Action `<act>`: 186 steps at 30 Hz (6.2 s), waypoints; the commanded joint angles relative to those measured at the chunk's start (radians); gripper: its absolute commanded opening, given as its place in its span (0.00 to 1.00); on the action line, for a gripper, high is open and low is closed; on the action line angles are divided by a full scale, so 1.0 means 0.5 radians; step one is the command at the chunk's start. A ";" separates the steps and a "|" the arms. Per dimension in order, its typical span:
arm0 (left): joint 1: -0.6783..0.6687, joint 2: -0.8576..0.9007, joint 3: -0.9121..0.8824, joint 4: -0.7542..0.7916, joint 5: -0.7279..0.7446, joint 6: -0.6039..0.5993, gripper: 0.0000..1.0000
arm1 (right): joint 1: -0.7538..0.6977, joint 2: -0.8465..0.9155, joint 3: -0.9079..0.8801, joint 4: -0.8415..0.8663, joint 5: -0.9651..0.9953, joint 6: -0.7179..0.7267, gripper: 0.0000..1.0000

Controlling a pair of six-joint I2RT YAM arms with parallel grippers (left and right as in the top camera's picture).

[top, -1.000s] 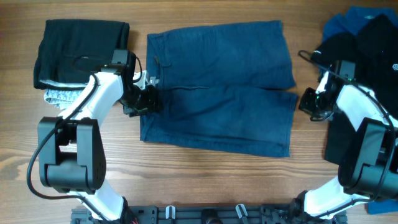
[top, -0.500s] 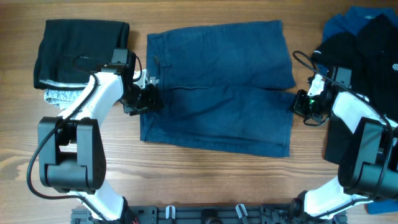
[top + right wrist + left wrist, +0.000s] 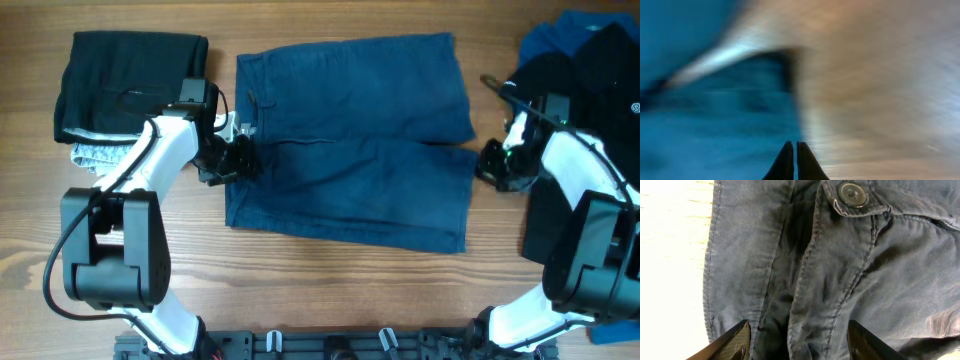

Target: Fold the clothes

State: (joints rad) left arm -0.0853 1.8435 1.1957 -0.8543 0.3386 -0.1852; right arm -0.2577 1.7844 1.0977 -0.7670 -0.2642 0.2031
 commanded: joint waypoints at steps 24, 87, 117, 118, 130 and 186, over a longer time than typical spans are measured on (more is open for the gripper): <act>-0.005 -0.010 -0.011 -0.020 0.173 0.075 0.58 | 0.101 0.198 -0.178 0.217 0.749 0.223 0.07; 0.069 0.358 0.573 0.626 -0.200 -0.085 0.04 | 0.102 0.169 0.047 0.265 0.171 0.056 0.20; -0.193 0.684 0.670 0.558 -0.472 -0.108 0.04 | 0.364 0.599 0.472 0.430 -0.223 -0.289 0.14; -0.186 0.658 0.700 0.524 -0.420 -0.108 0.04 | 0.364 0.572 0.528 0.360 -0.220 -0.309 0.14; -0.183 0.298 0.685 0.398 -0.359 -0.109 0.05 | 0.365 0.580 0.538 0.782 -0.122 -0.243 0.16; 0.073 0.193 -0.077 0.513 -0.304 -0.319 0.08 | 0.364 -0.491 -0.613 -0.496 0.015 0.378 0.31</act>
State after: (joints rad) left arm -0.0402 1.9099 1.1622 -0.6125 0.1741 -0.3580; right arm -0.0753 1.5337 0.8005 -1.0122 -0.2428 0.3962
